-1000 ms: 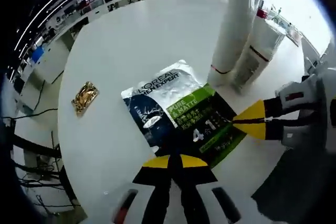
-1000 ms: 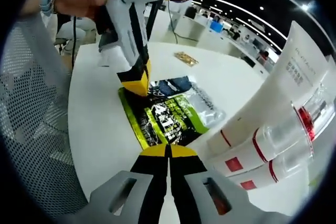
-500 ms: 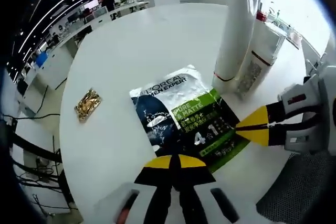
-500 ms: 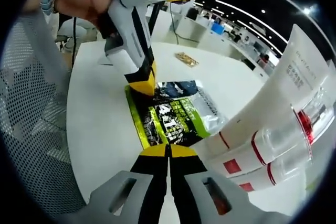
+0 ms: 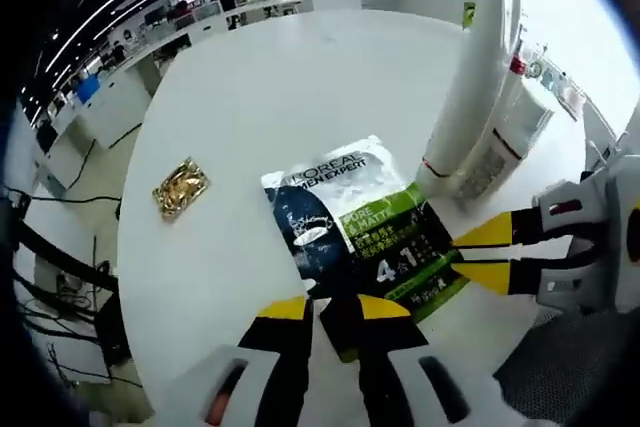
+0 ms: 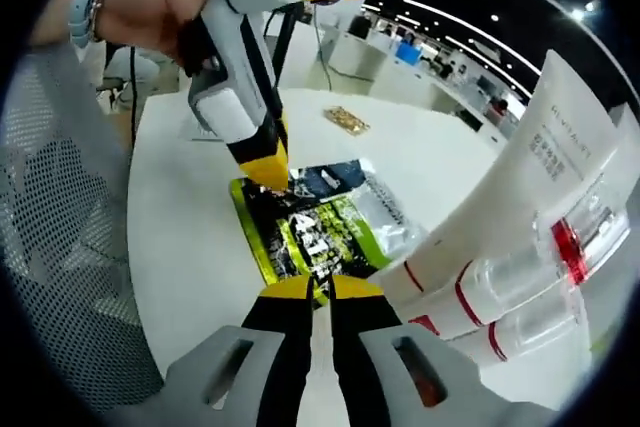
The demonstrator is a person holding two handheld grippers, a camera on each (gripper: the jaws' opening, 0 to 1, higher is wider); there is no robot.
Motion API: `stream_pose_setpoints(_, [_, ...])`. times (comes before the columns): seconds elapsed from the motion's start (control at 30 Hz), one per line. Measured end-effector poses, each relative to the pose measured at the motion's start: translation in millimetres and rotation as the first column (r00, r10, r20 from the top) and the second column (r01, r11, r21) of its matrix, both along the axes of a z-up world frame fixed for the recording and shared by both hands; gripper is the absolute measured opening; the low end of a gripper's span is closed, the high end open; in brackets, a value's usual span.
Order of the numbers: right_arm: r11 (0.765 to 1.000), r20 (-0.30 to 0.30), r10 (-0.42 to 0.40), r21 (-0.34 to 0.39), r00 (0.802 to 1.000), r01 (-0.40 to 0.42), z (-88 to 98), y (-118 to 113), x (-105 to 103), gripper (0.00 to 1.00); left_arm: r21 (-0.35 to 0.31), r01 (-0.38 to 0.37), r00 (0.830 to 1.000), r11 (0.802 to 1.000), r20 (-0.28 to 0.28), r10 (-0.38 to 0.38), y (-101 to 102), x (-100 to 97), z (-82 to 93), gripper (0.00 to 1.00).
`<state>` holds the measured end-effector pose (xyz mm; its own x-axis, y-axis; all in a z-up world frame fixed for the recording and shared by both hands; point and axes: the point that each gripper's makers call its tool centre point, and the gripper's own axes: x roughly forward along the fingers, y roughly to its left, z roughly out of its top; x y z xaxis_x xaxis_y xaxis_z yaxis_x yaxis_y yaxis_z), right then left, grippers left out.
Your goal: Arrange the skincare products in the storage area until every visible bottle or jar stands upright without overlapping.
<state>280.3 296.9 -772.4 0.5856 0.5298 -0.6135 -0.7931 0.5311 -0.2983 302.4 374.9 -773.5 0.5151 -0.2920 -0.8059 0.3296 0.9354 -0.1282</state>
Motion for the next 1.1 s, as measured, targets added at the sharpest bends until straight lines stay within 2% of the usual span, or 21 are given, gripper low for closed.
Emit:
stream_pose_setpoints(0.03, [1.000, 0.004, 0.004, 0.012, 1.000, -0.004, 4.7, 1, 0, 0.07, -0.032, -0.048, 0.998, 0.998, 0.043, 0.050, 6, 7.9, 10.4, 0.20])
stream_pose_setpoints(0.13, [0.998, -0.012, 0.012, 0.067, 1.000, -0.011, 17.9, 7, -2, 0.09, -0.081, -0.131, 0.983, 0.988, 0.118, 0.140, 21, 19.7, 25.9, 0.25])
stream_pose_setpoints(0.23, [0.990, -0.038, 0.027, 0.142, 0.999, -0.021, 35.8, 16, -7, 0.11, -0.119, -0.231, 0.953, 0.966, 0.171, 0.249, 41, 31.9, 37.5, 0.33])
stream_pose_setpoints(0.3, [0.985, -0.038, 0.042, 0.169, 0.998, -0.035, 46.4, 21, -10, 0.13, -0.130, -0.263, 0.939, 0.956, 0.195, 0.285, 49, 38.6, 40.2, 0.39])
stream_pose_setpoints(0.4, [0.979, -0.040, 0.066, 0.197, 0.997, -0.057, 55.4, 28, -16, 0.15, -0.084, -0.299, 0.936, 0.951, 0.165, 0.309, 62, 51.2, 32.4, 0.49])
stream_pose_setpoints(0.43, [0.978, -0.038, 0.078, 0.197, 0.996, -0.069, 56.3, 30, -18, 0.15, -0.081, -0.319, 0.933, 0.944, 0.150, 0.328, 66, 56.0, 30.9, 0.50])
stream_pose_setpoints(0.47, [0.978, -0.030, 0.090, 0.192, 0.995, -0.083, 56.6, 32, -20, 0.15, -0.101, -0.361, 0.918, 0.927, 0.138, 0.373, 72, 66.0, 30.8, 0.50])
stream_pose_setpoints(0.53, [0.980, -0.009, 0.113, 0.168, 0.994, -0.110, 55.1, 33, -23, 0.15, -0.119, -0.398, 0.904, 0.910, 0.119, 0.411, 77, 79.6, 29.3, 0.50])
stream_pose_setpoints(0.63, [0.980, -0.023, 0.119, 0.162, 0.993, -0.114, 53.0, 32, -25, 0.15, -0.163, -0.448, 0.890, 0.879, 0.014, 0.456, 77, 98.9, 19.8, 0.51])
stream_pose_setpoints(0.7, [0.980, -0.041, 0.113, 0.172, 0.993, -0.104, 53.1, 30, -25, 0.15, -0.168, -0.482, 0.874, 0.860, -0.027, 0.485, 79, 108.3, 13.7, 0.56])
stream_pose_setpoints(0.73, [0.979, -0.049, 0.108, 0.178, 0.993, -0.097, 53.5, 30, -24, 0.15, -0.149, -0.501, 0.864, 0.852, -0.040, 0.501, 82, 114.9, 8.5, 0.58])
stream_pose_setpoints(0.83, [0.978, -0.061, 0.094, 0.191, 0.994, -0.081, 54.8, 28, -22, 0.15, -0.062, -0.517, 0.855, 0.854, -0.079, 0.512, 86, 123.0, -5.2, 0.59])
stream_pose_setpoints(0.9, [0.981, -0.054, 0.090, 0.180, 0.995, -0.079, 53.4, 26, -20, 0.15, 0.019, -0.516, 0.854, 0.856, -0.073, 0.516, 91, 128.5, -11.7, 0.61])
stream_pose_setpoints(1.1, [0.985, -0.053, 0.092, 0.148, 0.994, -0.084, 47.2, 24, -20, 0.14, 0.102, -0.524, 0.839, 0.845, -0.109, 0.533, 88, 136.8, -26.6, 0.62])
